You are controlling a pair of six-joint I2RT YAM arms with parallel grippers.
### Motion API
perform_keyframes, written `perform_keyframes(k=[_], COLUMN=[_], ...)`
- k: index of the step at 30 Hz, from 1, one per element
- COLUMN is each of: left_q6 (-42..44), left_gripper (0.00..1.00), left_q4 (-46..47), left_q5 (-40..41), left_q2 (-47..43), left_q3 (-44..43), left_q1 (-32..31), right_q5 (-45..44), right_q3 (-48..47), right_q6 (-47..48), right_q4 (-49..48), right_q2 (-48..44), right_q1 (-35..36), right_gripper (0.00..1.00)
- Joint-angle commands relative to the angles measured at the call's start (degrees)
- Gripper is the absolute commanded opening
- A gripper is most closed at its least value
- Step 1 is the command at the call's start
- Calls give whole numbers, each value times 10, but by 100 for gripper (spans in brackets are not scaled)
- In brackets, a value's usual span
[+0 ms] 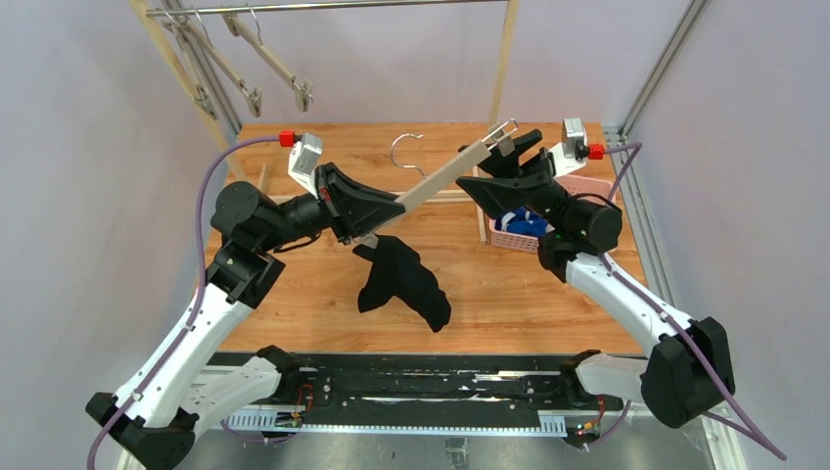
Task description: Remove the underwear clipped to the hanger
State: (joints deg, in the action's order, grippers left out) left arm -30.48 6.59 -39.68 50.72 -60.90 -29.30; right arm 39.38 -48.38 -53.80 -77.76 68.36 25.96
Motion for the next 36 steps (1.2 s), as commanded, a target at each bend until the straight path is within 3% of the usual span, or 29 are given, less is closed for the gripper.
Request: perform_keyframes(k=[1,6,7,10,11,16,19,22,25,26,34,36], left_q6=[-13,-17,-19,-24,-26,-31,-31,-30,-29,-28,-28,-27], left_gripper=[0,0,0,0,0,0,0,0,0,0,4,1], left_q4=[89,109,114,132,136,153,160,161,161,161,161,161], left_q5=[30,43,45,57,59,63,70,77,78,77,79,77], left_q2=[1,5,7,9,11,30,37,42,45,47,54,53], left_q3=[4,11,13,18,18,16,17,15,16,16,20,22], left_q1=[-35,-44,-46,-50,-51,-62,-68,-72,-75,-76,-82,-82], right_q5=[-1,-4,-2,6,10,16,16,22,26,23,15,13], right_q3=[-39,-52,-55,-64,-67,-73,-76,-81,-84,-83,-76,-79], right_q6=[-31,-29,-30,-32,-32,-39,-38,-38,-36,-34,-11,-13], right_q4=[-89,-89,-88,-82,-79,-84,-81,-77,-71,-68,-56,-51], right_q2=[14,22,23,28,30,38,39,41,41,40,29,28], right_q1=[23,30,31,33,33,38,39,39,39,40,45,45], right_gripper=[71,69,65,37,32,48,48,35,4,1,1,1])
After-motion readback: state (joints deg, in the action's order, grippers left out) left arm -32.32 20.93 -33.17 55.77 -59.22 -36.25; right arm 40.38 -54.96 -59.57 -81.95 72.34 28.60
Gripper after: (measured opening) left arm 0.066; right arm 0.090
